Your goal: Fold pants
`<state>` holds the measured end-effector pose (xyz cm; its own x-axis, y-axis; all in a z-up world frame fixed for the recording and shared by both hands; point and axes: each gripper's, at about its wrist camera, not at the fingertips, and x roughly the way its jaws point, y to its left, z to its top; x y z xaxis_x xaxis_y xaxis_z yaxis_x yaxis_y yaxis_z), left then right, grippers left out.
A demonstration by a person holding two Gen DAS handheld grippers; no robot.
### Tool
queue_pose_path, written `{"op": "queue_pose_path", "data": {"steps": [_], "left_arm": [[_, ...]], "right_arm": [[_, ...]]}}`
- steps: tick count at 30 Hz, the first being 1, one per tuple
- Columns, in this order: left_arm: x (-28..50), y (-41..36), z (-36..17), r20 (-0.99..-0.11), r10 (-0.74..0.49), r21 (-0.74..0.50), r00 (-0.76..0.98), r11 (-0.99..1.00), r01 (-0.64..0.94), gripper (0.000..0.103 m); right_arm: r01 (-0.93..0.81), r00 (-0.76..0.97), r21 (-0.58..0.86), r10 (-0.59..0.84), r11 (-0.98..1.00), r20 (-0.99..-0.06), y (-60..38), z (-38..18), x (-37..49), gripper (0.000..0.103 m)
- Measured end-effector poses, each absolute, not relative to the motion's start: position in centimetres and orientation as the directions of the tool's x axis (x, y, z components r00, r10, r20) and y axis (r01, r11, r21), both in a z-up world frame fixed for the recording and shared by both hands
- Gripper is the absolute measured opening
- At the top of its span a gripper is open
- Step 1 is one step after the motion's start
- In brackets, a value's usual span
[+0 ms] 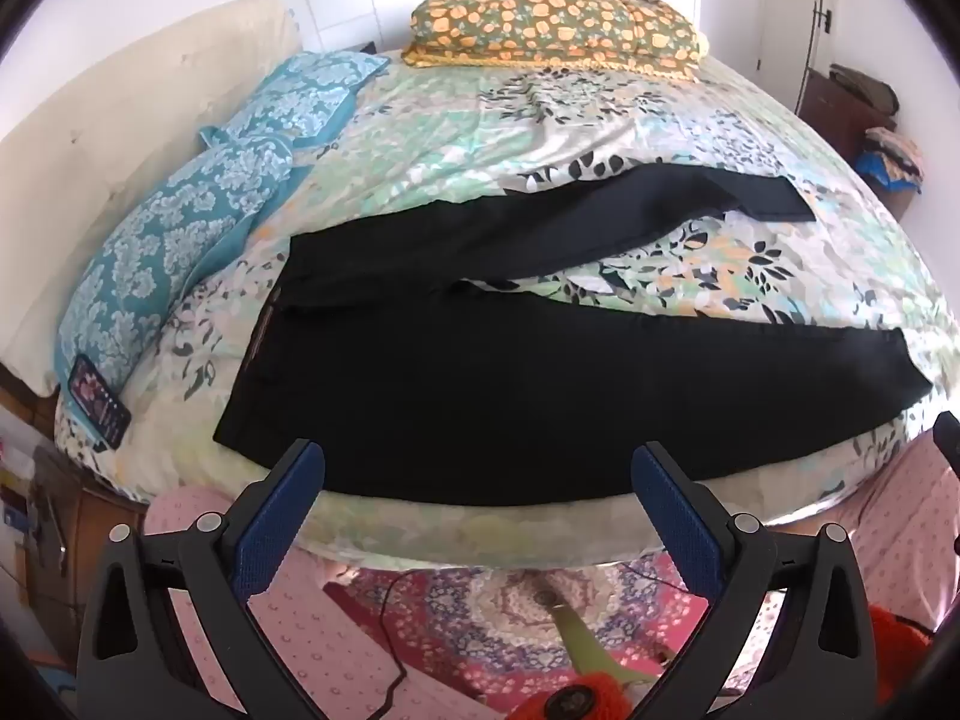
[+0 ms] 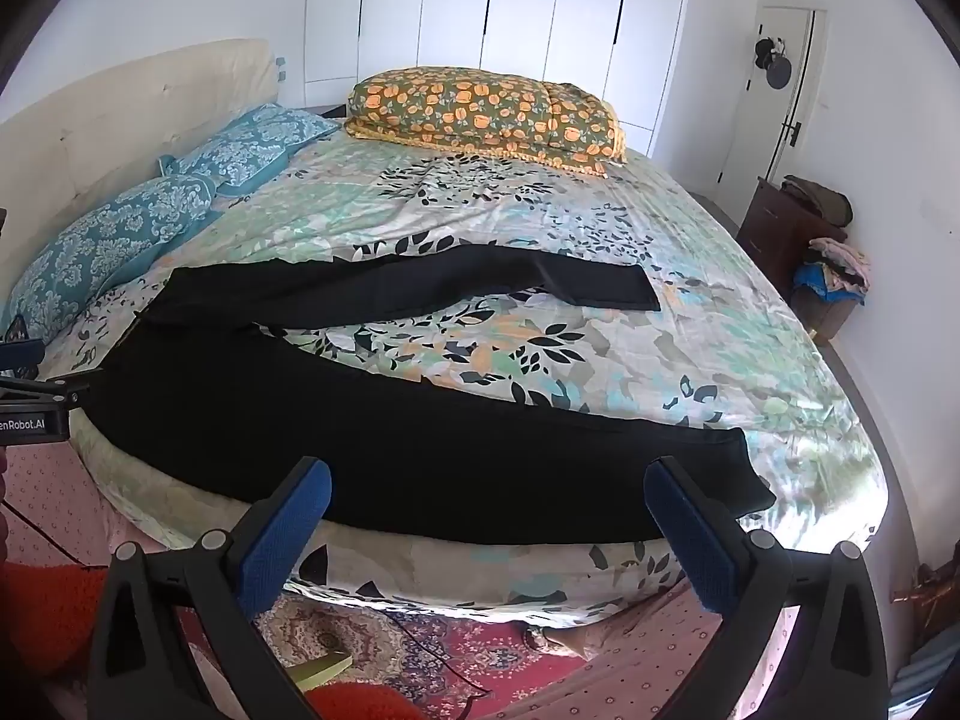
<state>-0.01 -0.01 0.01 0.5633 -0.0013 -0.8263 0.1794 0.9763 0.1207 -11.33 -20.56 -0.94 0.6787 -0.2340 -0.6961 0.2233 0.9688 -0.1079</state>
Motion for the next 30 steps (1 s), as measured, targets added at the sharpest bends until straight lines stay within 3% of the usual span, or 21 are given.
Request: {"op": "queue_pose_path", "data": {"steps": [30], "left_arm": [[-0.2,0.0,-0.5,-0.837,0.003,0.121,0.547,0.976,0.180,0.102]], "right_arm": [[0.215,0.606,-0.212,-0.301,0.953,-0.736,-19.1,-1.4,-10.2,0.103]]}}
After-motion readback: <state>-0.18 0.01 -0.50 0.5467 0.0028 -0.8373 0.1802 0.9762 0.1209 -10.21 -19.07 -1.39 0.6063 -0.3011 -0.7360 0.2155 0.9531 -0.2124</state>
